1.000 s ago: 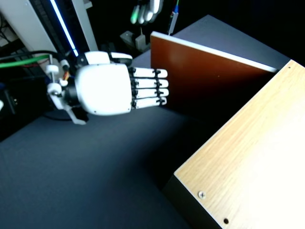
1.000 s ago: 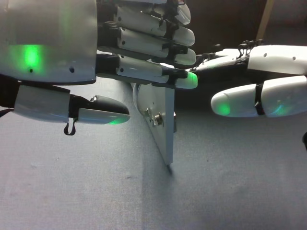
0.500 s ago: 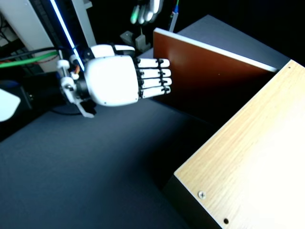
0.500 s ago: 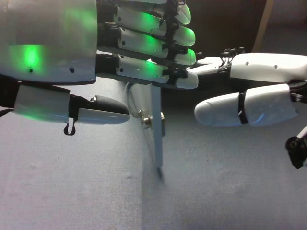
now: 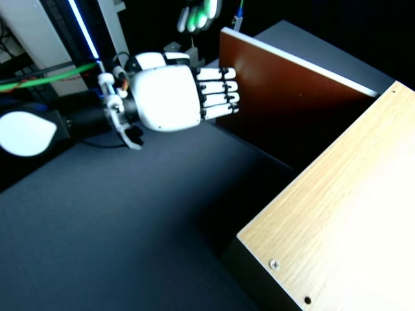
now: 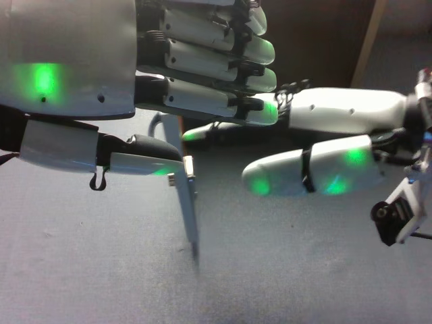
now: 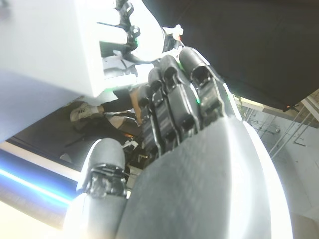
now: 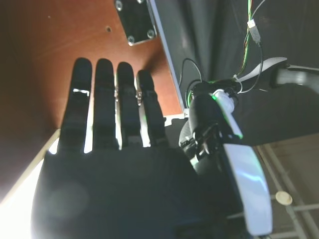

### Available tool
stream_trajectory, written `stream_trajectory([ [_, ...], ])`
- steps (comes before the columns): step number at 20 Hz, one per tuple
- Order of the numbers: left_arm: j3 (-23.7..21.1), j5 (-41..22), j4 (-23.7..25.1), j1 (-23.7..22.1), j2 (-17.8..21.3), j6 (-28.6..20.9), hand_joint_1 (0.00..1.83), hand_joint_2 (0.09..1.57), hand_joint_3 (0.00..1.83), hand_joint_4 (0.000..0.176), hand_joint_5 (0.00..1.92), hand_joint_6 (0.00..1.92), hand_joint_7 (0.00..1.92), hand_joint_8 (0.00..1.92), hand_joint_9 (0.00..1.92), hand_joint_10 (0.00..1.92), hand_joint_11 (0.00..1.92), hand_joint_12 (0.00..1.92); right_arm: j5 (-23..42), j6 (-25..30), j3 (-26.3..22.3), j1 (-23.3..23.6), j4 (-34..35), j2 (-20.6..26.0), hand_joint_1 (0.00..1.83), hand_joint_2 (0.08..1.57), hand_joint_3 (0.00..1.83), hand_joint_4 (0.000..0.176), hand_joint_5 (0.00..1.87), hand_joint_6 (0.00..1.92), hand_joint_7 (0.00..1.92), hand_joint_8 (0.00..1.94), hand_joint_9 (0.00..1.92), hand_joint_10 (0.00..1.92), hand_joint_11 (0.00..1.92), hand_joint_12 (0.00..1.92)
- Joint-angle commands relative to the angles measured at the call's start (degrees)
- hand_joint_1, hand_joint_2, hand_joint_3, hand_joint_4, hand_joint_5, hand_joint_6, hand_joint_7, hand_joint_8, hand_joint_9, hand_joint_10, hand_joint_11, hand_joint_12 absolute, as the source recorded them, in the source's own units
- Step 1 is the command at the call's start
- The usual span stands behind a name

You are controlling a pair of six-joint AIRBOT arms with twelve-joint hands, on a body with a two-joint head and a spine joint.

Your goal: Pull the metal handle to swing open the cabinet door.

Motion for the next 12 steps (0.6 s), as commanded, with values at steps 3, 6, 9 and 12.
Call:
stream_trajectory([
  [3, -0.20, -1.27, -5.31, -0.36, 0.46, 0.44, 0.00, 1.57, 0.06, 0.000, 0.41, 0.00, 0.44, 0.00, 0.40, 0.00, 0.04, 0.79, 5.88, -0.62, 0.49, 0.67, 2.57, -1.16, 0.00, 1.57, 0.06, 0.000, 0.26, 0.00, 0.29, 0.00, 0.25, 0.00, 0.00, 0.68],
  [6, -0.20, -1.27, -5.31, -0.36, 0.46, 0.44, 0.00, 1.57, 0.06, 0.000, 0.42, 0.00, 0.45, 0.00, 0.41, 0.00, 0.05, 0.79, 5.59, -1.06, 1.28, 0.80, 2.55, -2.85, 0.00, 1.57, 0.06, 0.000, 0.27, 0.00, 0.29, 0.00, 0.26, 0.00, 0.00, 0.70],
  [9, -0.20, -1.27, -5.31, -0.36, 0.46, 0.44, 0.00, 1.57, 0.05, 0.000, 0.41, 0.00, 0.45, 0.00, 0.41, 0.00, 0.05, 0.80, 5.44, -2.00, 2.34, 1.28, 2.54, -4.57, 0.00, 1.57, 0.06, 0.000, 0.28, 0.01, 0.30, 0.00, 0.26, 0.00, 0.00, 0.70],
  [12, -0.20, -1.27, -5.31, -0.36, 0.46, 0.44, 0.00, 1.57, 0.05, 0.000, 0.41, 0.00, 0.44, 0.00, 0.41, 0.00, 0.05, 0.80, 5.25, -2.91, 3.07, 1.36, 2.53, -5.99, 0.00, 1.57, 0.06, 0.000, 0.27, 0.00, 0.29, 0.00, 0.26, 0.00, 0.00, 0.69],
])
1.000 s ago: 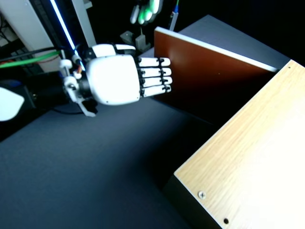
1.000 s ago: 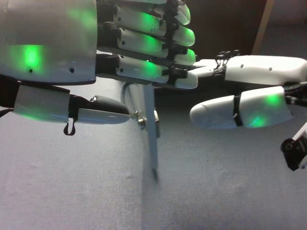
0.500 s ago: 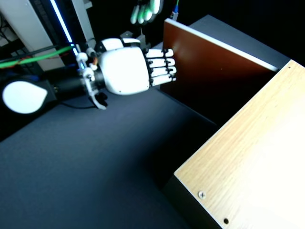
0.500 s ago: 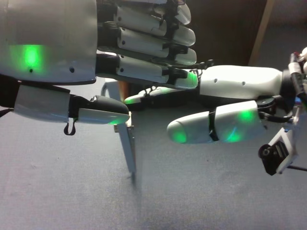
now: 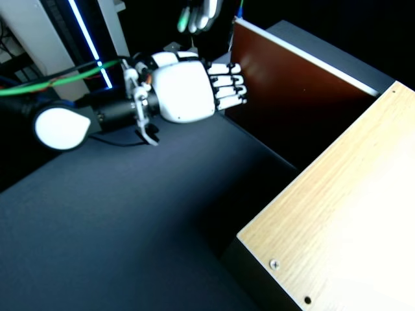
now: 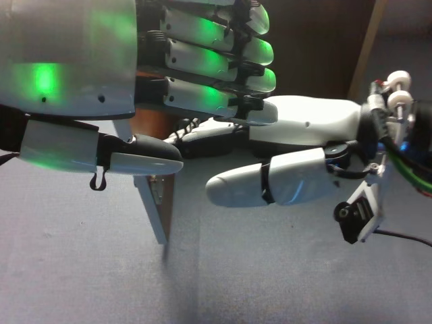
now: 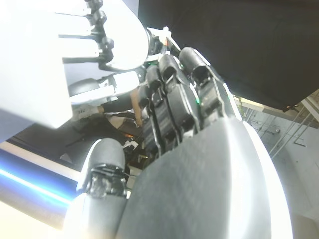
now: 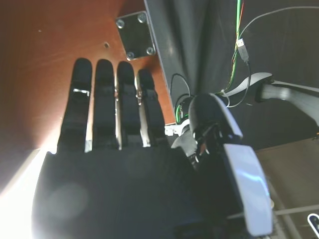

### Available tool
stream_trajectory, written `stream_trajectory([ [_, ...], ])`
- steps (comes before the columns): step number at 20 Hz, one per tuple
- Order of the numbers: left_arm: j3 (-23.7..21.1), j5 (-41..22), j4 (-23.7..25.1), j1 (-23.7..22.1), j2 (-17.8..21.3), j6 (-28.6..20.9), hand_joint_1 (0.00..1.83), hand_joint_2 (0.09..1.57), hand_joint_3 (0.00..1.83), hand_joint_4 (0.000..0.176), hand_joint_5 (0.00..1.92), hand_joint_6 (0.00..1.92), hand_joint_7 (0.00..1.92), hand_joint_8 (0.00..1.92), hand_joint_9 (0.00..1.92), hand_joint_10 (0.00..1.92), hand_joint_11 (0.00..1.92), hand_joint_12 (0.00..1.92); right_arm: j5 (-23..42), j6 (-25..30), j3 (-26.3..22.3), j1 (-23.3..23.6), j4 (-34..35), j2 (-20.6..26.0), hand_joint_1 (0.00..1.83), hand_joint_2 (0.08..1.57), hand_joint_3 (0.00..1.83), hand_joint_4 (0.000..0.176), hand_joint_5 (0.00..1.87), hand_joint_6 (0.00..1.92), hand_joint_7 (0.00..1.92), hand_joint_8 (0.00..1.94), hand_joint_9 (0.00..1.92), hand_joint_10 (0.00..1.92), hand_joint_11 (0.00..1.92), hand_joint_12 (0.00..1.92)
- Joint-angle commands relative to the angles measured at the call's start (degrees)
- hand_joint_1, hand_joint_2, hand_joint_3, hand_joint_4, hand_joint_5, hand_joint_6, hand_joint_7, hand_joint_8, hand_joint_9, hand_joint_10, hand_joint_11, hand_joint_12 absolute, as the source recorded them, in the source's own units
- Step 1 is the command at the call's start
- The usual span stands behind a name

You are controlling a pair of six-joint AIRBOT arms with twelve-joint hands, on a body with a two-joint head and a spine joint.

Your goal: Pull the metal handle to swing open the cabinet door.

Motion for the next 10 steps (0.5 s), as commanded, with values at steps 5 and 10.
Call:
stream_trajectory([
  [5, -0.22, -1.27, -5.31, -0.36, 0.47, 0.44, 0.00, 1.57, 0.05, 0.000, 0.42, 0.00, 0.45, 0.00, 0.41, 0.00, 0.05, 0.80, 4.67, -0.90, 1.35, 1.58, 2.07, -2.11, 0.00, 1.57, 0.06, 0.000, 0.26, 0.00, 0.29, 0.00, 0.25, 0.00, 0.00, 0.67],
  [10, -0.23, -1.27, -5.31, -0.36, 0.47, 0.44, 0.00, 1.57, 0.05, 0.000, 0.43, 0.01, 0.45, 0.00, 0.41, 0.00, 0.05, 0.81, 3.27, -1.44, 1.64, 2.39, 2.08, -3.29, 0.00, 1.57, 0.06, 0.000, 0.25, 0.00, 0.28, 0.00, 0.25, 0.00, 0.00, 0.67],
])
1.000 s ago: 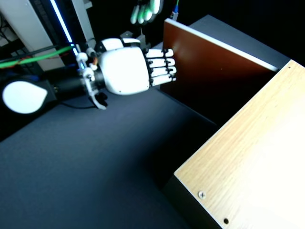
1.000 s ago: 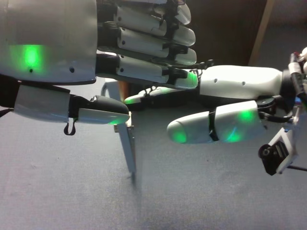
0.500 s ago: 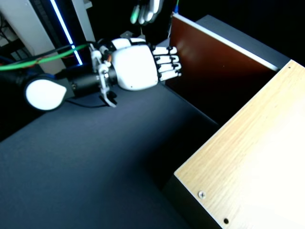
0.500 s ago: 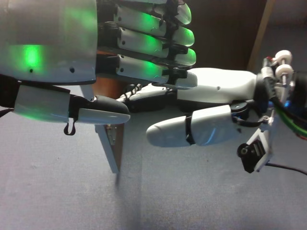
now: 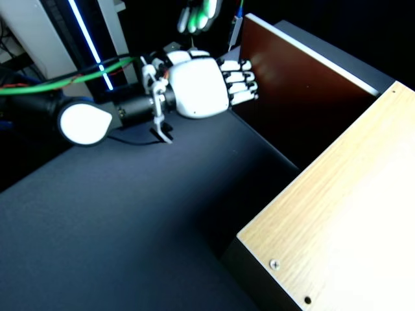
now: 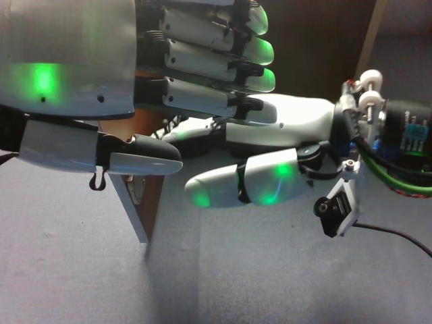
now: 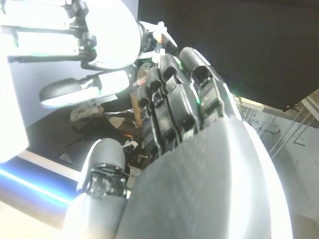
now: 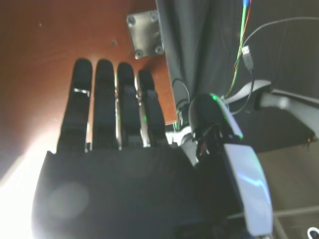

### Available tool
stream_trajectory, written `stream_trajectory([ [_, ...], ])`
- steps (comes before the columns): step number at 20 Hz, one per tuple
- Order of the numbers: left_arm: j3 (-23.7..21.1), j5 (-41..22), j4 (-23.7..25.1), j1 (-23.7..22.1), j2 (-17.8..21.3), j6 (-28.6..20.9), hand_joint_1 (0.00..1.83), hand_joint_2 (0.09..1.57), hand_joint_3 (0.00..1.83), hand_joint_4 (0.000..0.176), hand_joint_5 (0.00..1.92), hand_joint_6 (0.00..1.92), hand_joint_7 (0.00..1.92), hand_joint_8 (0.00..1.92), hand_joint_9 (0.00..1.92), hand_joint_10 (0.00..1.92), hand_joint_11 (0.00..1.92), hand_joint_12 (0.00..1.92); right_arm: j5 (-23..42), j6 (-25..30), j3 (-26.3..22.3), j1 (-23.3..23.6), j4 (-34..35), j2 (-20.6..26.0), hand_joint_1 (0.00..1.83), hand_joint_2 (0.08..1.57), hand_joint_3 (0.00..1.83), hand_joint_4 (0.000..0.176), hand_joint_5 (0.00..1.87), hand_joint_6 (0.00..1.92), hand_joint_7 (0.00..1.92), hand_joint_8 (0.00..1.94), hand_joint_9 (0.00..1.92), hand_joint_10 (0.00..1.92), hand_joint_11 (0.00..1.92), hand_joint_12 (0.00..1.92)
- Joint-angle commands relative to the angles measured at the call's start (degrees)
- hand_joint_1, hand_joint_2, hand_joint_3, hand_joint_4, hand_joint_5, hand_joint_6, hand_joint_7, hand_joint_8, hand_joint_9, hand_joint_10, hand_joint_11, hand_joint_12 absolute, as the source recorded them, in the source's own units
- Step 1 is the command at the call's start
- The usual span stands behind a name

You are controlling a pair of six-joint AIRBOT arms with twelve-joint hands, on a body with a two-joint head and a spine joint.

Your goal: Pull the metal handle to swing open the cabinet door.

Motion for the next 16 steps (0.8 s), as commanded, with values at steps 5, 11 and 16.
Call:
stream_trajectory([
  [5, -0.23, -1.29, -5.31, -0.36, 0.47, 0.44, 0.00, 1.57, 0.07, 0.000, 0.43, 0.00, 0.45, 0.00, 0.41, 0.00, 0.05, 0.81, 3.61, -0.32, 0.09, 1.37, 2.84, -0.89, 0.00, 1.57, 0.06, 0.000, 0.26, 0.00, 0.29, 0.00, 0.25, 0.00, 0.00, 0.67],
  [11, -0.23, -1.29, -5.31, -0.36, 0.47, 0.44, 0.00, 1.57, 0.04, 0.000, 0.41, 0.00, 0.43, 0.00, 0.40, 0.00, 0.03, 0.81, 3.00, -0.47, 0.73, 1.47, 2.84, -1.04, 0.00, 1.57, 0.06, 0.000, 0.26, 0.00, 0.28, 0.00, 0.25, 0.00, 0.00, 0.67],
  [16, -0.23, -1.29, -5.31, -0.36, 0.47, 0.44, 0.00, 1.57, 0.07, 0.000, 0.42, 0.00, 0.44, 0.00, 0.40, 0.00, 0.02, 0.85, 2.98, -1.72, 1.22, 1.47, 2.85, 0.40, 0.00, 1.57, 0.06, 0.000, 0.25, 0.00, 0.28, 0.00, 0.25, 0.00, 0.00, 0.67],
])
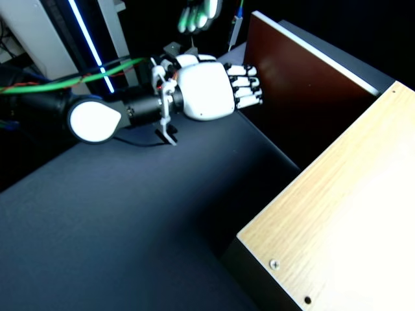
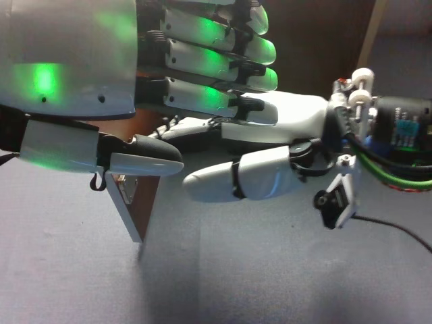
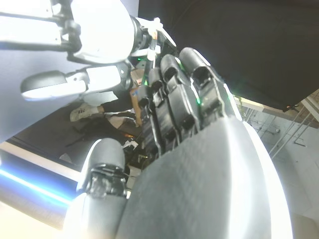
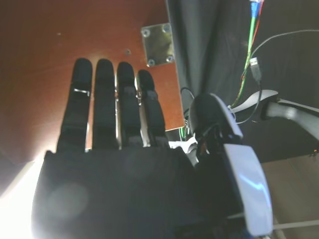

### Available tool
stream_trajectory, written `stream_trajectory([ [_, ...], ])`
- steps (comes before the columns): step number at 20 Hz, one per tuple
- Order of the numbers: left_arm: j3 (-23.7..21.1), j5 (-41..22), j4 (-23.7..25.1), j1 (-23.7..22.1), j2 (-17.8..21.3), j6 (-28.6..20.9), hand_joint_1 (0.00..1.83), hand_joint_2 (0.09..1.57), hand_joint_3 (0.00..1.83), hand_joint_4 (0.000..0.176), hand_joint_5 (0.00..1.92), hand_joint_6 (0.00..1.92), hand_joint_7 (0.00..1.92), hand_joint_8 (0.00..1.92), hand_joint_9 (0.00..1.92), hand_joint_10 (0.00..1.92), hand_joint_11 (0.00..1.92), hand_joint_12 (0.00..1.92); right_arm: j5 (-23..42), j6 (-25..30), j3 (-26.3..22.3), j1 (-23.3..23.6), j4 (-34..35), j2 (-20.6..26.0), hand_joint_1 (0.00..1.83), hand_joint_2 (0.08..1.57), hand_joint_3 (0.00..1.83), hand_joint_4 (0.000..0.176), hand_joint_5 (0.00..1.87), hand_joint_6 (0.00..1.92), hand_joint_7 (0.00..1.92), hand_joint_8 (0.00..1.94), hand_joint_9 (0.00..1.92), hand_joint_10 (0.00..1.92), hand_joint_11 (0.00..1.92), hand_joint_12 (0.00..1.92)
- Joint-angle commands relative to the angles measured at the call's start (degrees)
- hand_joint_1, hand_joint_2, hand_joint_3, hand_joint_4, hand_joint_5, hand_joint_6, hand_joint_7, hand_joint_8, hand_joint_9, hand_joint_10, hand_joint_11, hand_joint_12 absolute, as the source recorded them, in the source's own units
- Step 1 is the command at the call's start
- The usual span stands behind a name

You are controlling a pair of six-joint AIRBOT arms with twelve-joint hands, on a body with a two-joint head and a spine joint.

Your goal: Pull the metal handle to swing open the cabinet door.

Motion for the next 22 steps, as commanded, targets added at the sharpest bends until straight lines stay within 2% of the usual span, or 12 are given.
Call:
stream_trajectory([
  [1, -0.21, -1.27, -5.29, -0.36, 0.47, 0.44, 0.00, 1.57, 0.06, 0.000, 0.42, 0.00, 0.44, 0.00, 0.41, 0.00, 0.03, 0.86, 5.43, 0.12, 0.24, 0.83, 2.93, 1.56, 0.00, 1.57, 0.06, 0.000, 0.25, 0.00, 0.28, 0.00, 0.25, 0.00, 0.00, 0.67],
  [9, -0.21, -1.27, -5.29, -0.36, 0.47, 0.44, 0.00, 1.57, 0.05, 0.000, 0.42, 0.00, 0.44, 0.00, 0.40, 0.00, 0.01, 0.86, 6.15, 0.13, -0.51, 0.83, 3.20, 8.60, 0.00, 1.57, 0.07, 0.000, 0.26, 0.00, 0.28, 0.00, 0.25, 0.00, 0.00, 0.67],
  [14, -0.21, -1.27, -5.29, -0.36, 0.47, 0.44, 0.00, 1.57, 0.04, 0.000, 0.42, 0.00, 0.44, 0.00, 0.40, 0.00, 0.02, 0.86, 14.03, -0.45, -0.81, 0.83, 4.42, 11.73, 0.00, 1.57, 0.06, 0.000, 0.27, 0.00, 0.28, 0.00, 0.25, 0.00, 0.00, 0.66],
  [22, -0.21, -1.26, -5.30, -0.36, 0.47, 0.44, 0.00, 1.57, 0.04, 0.000, 0.42, 0.00, 0.44, 0.00, 0.40, 0.00, 0.02, 0.86, 20.00, -0.83, -2.91, 0.83, 3.97, 16.65, 0.00, 1.57, 0.06, 0.000, 0.26, 0.00, 0.29, 0.00, 0.25, 0.00, 0.00, 0.67],
])
